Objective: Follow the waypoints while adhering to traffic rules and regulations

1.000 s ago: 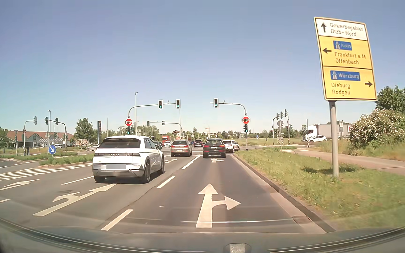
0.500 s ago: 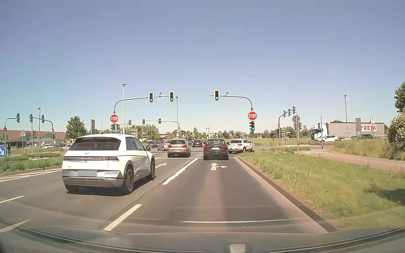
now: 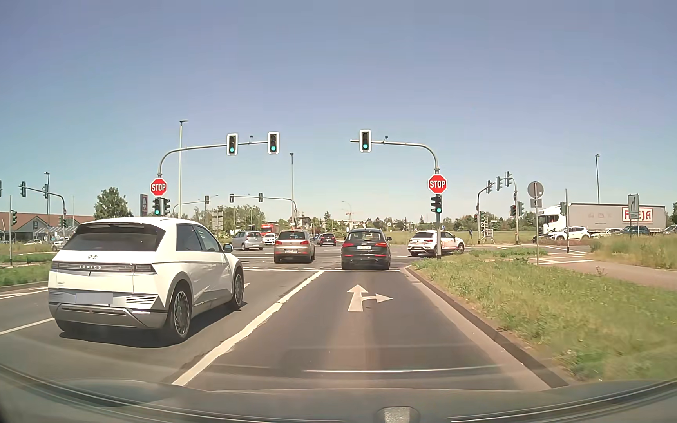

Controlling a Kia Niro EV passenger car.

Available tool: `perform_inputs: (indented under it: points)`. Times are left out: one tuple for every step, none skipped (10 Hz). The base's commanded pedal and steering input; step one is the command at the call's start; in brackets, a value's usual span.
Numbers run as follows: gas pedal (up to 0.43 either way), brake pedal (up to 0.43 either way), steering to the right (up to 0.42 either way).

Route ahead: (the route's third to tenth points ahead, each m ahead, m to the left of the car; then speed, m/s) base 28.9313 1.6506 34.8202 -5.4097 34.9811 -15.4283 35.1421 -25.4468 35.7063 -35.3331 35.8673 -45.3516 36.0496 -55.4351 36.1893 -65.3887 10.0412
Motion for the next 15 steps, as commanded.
perform_inputs:
  points:
    - [0.000,0.262,0.000]
    - [0.000,0.268,0.000]
    - [0.000,0.280,0.000]
    - [0.000,0.280,0.000]
    - [0.000,0.287,0.000]
    - [0.000,0.287,-0.001]
    - [0.000,0.293,-0.001]
    - [0.000,0.293,-0.001]
    - [0.000,0.293,-0.001]
    - [0.000,0.293,-0.001]
    - [0.000,0.293,0.000]
    - [0.000,0.293,0.000]
    - [0.000,0.293,0.000]
    - [0.000,0.293,0.002]
    - [0.000,0.293,0.003]
